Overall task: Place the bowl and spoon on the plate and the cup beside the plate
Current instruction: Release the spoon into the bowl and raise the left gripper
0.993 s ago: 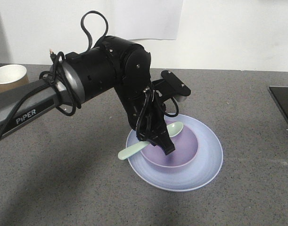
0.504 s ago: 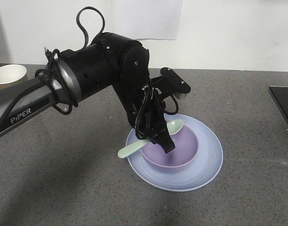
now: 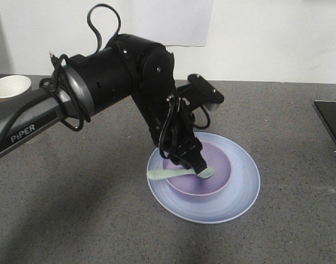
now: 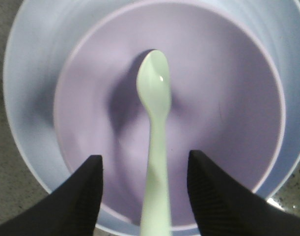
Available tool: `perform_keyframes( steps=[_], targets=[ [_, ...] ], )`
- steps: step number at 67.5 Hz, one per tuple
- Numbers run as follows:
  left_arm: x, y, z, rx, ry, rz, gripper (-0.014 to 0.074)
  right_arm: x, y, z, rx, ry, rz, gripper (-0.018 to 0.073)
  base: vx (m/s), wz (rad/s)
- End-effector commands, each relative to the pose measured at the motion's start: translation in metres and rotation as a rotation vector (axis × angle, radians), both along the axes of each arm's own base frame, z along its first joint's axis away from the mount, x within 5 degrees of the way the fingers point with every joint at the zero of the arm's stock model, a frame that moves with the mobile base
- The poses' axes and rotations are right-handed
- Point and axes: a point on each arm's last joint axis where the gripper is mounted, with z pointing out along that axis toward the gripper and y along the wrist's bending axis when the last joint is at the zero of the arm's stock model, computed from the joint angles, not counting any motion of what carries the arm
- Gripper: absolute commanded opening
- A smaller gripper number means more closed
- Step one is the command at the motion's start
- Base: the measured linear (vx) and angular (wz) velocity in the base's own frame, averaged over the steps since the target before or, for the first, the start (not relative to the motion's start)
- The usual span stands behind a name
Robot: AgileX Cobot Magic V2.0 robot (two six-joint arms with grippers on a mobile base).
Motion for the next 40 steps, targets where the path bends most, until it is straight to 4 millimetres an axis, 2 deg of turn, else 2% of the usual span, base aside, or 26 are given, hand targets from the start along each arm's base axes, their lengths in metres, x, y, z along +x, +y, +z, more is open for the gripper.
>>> perform_keyframes(
  steps=[1, 11, 21, 31, 40],
  targets=[
    [-0.009, 0.004, 0.058, -0.149, -0.132, 0.023, 0.0398, -0.003, -0.001, 0.015, -0.003, -0.100, 0.008, -0.0006, 0.00, 0.00],
    [-0.013, 0.017, 0.108, -0.224, -0.303, 0.041, 0.0396, -0.003, -0.001, 0.015, -0.003, -0.100, 0.008, -0.0006, 0.00, 0.00],
    [-0.017, 0.051, 0.162, -0.234, -0.567, 0.188, 0.0396, -0.003, -0.002, 0.015, -0.004, -0.097, 0.006, -0.0006, 0.00, 0.00],
    [-0.013, 0.114, 0.204, -0.153, -0.826, 0.466, 0.0396, -0.003, -0.001, 0.015, -0.003, -0.098, 0.007, -0.0006, 0.00, 0.00],
    [-0.003, 0.173, 0.216, -0.051, -0.879, 0.675, 0.0396, -0.003, -0.001, 0.014, -0.001, -0.095, 0.008, -0.0006, 0.00, 0.00]
  ],
)
